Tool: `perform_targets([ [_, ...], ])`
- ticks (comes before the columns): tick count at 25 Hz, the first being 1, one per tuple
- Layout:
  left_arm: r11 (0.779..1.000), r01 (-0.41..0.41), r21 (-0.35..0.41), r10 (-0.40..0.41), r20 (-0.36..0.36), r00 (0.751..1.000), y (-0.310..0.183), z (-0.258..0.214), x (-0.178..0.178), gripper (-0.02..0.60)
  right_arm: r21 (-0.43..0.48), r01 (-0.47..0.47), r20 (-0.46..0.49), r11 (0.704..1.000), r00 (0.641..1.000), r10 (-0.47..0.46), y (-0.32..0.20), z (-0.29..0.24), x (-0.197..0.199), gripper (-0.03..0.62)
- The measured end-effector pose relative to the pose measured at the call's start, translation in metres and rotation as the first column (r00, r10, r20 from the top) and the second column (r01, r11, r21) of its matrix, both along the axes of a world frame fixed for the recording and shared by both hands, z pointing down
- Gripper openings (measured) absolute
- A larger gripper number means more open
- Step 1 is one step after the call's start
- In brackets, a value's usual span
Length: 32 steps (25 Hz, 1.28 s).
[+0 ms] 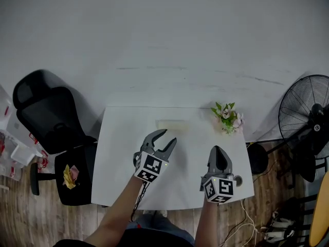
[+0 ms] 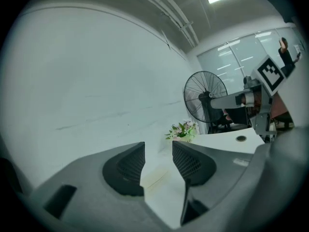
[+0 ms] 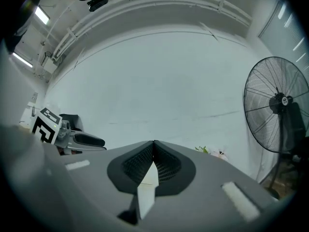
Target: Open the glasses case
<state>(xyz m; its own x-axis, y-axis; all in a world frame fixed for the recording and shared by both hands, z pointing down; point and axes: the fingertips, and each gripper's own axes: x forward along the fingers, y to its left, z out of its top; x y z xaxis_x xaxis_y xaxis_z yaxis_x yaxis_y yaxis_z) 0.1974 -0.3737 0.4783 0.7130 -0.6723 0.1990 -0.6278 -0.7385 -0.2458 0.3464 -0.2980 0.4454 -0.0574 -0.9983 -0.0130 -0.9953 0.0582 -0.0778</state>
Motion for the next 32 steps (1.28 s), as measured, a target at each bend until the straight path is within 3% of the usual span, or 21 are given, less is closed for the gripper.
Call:
perform_targets([
  [5,1.000,-0.026,0.004,0.025,0.153,0.988,-0.026,0.026,0.025,0.184,-0.050,0.053,-0.002,0.997,0.999,-0.053,-0.024,0.018,-0.001,0.012],
  [9,0.998,-0.054,0.010,0.048,0.326,0.944,-0.043,0.056,0.040,0.187,-0.077,0.088,0.008,0.993,0.996,-0.088,-0.040,0.030,-0.004,0.012],
  [15,0.993,-0.110,0.032,0.074,0.554,0.829,-0.071,0.093,0.057,0.189,-0.107,0.132,0.019,0.985,0.991,-0.131,-0.062,0.044,-0.009,0.012],
  [21,0.985,-0.170,0.025,0.102,0.709,0.697,-0.094,0.132,0.075,0.190,-0.126,0.146,0.032,0.981,0.989,-0.143,-0.072,0.055,-0.010,0.012],
  [32,0.976,-0.214,-0.033,0.152,0.809,0.567,-0.113,0.185,0.086,0.175,-0.169,0.143,0.065,0.975,0.989,-0.134,-0.077,0.079,-0.010,0.012],
])
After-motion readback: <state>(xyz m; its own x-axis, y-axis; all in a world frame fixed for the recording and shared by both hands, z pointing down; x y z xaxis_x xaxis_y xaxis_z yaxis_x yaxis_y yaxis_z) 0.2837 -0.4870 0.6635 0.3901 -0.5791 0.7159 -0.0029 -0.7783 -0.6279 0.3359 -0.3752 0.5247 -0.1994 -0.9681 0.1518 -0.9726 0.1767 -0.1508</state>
